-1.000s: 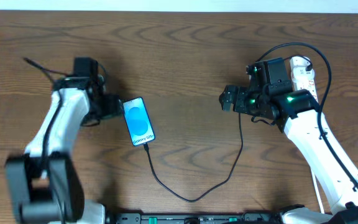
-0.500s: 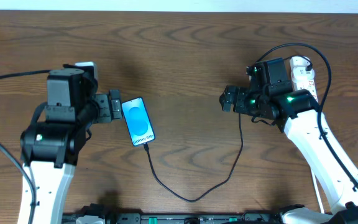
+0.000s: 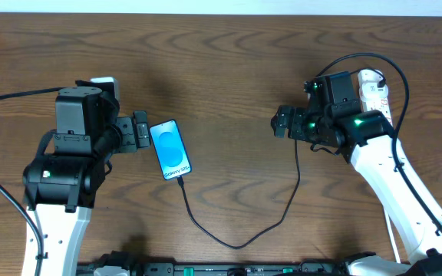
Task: Plug charger to phone and switch on socket
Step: 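Open the left gripper and release the phone on the table, then move the right gripper over the white power strip's charger socket switch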
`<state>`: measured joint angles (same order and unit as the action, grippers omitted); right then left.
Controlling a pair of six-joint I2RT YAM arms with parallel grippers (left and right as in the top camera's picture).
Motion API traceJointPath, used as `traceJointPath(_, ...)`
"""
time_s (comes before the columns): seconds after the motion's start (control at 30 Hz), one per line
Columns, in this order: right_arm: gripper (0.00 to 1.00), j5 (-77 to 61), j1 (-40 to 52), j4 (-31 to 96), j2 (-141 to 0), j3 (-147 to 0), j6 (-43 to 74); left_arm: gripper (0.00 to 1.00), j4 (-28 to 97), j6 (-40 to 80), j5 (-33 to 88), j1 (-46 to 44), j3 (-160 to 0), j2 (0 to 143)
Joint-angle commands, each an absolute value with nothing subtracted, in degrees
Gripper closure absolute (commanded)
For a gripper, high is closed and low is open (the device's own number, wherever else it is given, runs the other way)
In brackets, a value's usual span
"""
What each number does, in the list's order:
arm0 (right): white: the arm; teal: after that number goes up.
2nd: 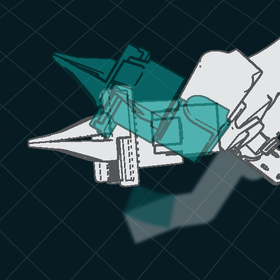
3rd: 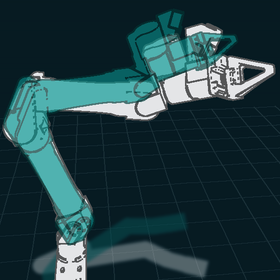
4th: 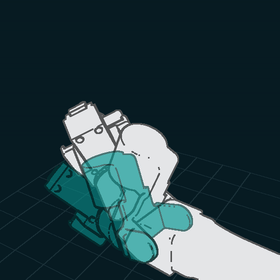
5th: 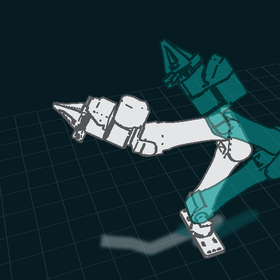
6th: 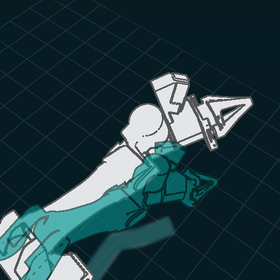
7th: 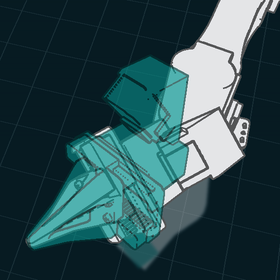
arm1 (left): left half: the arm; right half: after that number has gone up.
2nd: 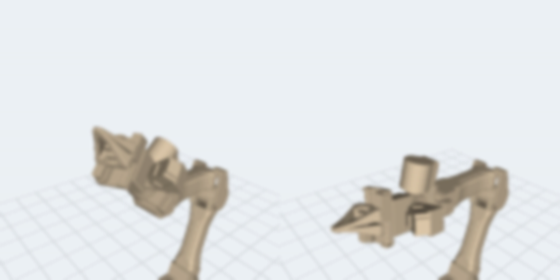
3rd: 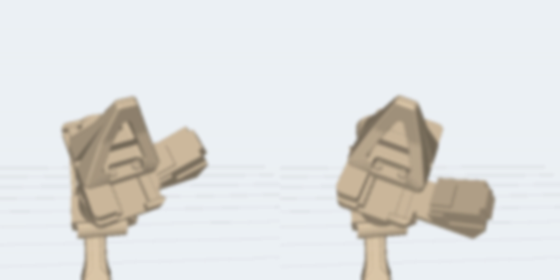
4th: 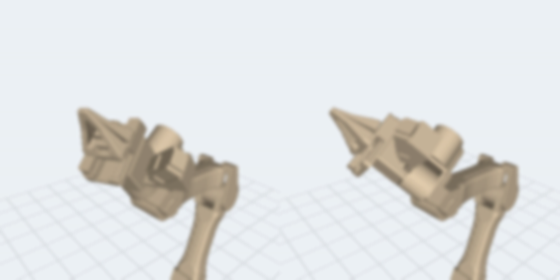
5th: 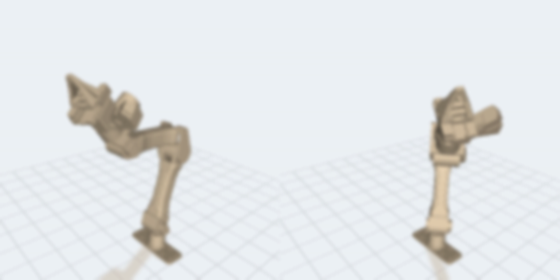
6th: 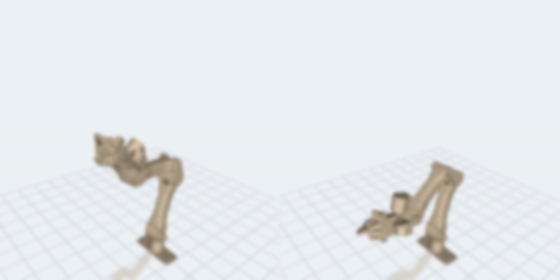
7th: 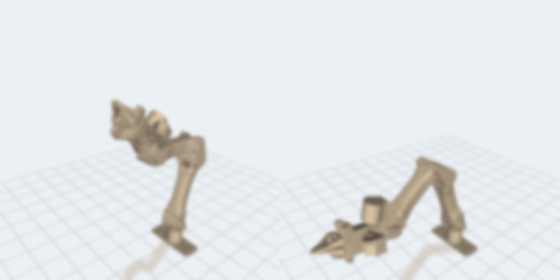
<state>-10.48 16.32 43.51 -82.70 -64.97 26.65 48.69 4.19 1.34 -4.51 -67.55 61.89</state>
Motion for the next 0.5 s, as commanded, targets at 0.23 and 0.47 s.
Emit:
traceJointPath(0.23,0.01,-10.7,14.5,42.4,-82.1,-65.6,25.2,0.02,48.8,3.2,0.8,-4.6,-68.3,62.2)
traceJointPath(0.47,0.01,-11.4,9.4,43.2,-82.1,-67.1,20.5,0.02,48.8,3.2,0.8,-4.6,-68.3,62.2)
